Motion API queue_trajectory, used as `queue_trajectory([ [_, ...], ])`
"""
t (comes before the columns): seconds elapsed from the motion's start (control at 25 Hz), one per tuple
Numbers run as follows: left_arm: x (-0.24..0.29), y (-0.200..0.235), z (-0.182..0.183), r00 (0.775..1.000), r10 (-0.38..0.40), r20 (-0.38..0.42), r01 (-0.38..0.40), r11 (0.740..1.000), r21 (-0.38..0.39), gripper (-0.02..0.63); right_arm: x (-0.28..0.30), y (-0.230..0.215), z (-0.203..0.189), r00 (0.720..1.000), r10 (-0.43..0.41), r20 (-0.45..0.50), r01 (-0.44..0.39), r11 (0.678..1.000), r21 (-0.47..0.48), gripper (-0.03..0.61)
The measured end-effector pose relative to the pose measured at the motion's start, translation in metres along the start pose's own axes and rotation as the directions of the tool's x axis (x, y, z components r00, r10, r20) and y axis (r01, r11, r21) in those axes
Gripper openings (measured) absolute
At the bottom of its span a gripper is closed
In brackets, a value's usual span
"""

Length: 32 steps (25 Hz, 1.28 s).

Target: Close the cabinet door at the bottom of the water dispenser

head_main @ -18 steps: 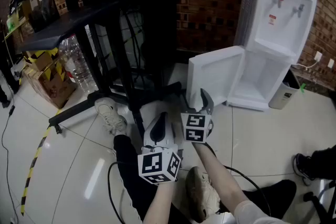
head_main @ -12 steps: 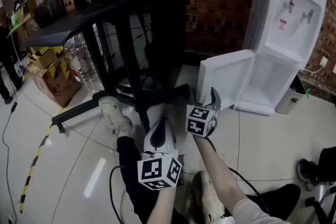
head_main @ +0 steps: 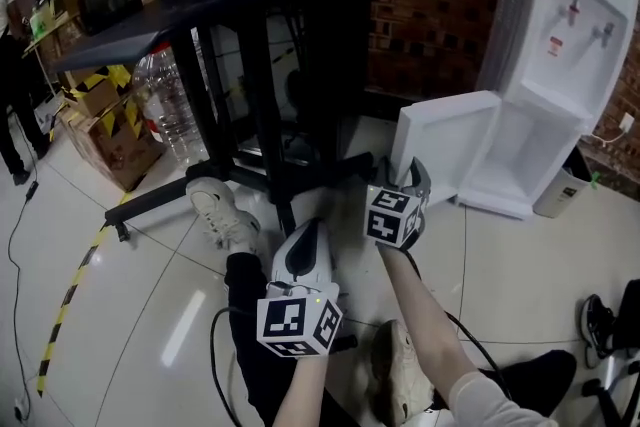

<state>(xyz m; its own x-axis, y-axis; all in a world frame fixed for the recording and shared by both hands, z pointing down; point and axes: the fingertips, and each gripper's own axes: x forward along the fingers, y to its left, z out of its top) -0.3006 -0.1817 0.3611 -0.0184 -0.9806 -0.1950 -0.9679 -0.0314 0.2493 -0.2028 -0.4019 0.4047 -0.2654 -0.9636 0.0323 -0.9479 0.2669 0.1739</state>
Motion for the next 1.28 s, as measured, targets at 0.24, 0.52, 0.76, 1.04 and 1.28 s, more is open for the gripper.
queue_trajectory([
  [0.24, 0.005, -0.008, -0.013, 1.0, -0.01, -0.028, 0.01, 1.0, 0.001, 0.014, -0.013, -0.004, -0.002, 1.0, 0.027, -0.015, -0.027, 1.0, -0.004, 0.21],
  [0.52, 0.02, -0.039, -0.03, 0.996, -0.068, -0.056, 0.067, 0.998, -0.015, 0.014, -0.044, -0.02, -0.007, 0.996, 0.09, -0.001, -0.09, 0.996, 0.012, 0.216],
  [0.76, 0.036, -0.065, -0.046, 0.991, -0.113, -0.078, 0.11, 0.993, -0.033, 0.014, -0.076, -0.045, -0.015, 0.99, 0.134, -0.037, -0.133, 0.99, 0.046, 0.218],
  [1.04, 0.047, -0.108, -0.062, 0.972, -0.22, -0.084, 0.217, 0.975, -0.051, 0.014, -0.122, -0.09, -0.026, 0.996, 0.068, -0.051, -0.065, 0.996, 0.057, 0.209],
  [1.28, 0.052, -0.135, -0.074, 0.946, -0.314, -0.084, 0.314, 0.949, -0.009, 0.014, -0.149, -0.136, -0.039, 0.995, 0.029, -0.097, -0.024, 0.998, 0.059, 0.198],
])
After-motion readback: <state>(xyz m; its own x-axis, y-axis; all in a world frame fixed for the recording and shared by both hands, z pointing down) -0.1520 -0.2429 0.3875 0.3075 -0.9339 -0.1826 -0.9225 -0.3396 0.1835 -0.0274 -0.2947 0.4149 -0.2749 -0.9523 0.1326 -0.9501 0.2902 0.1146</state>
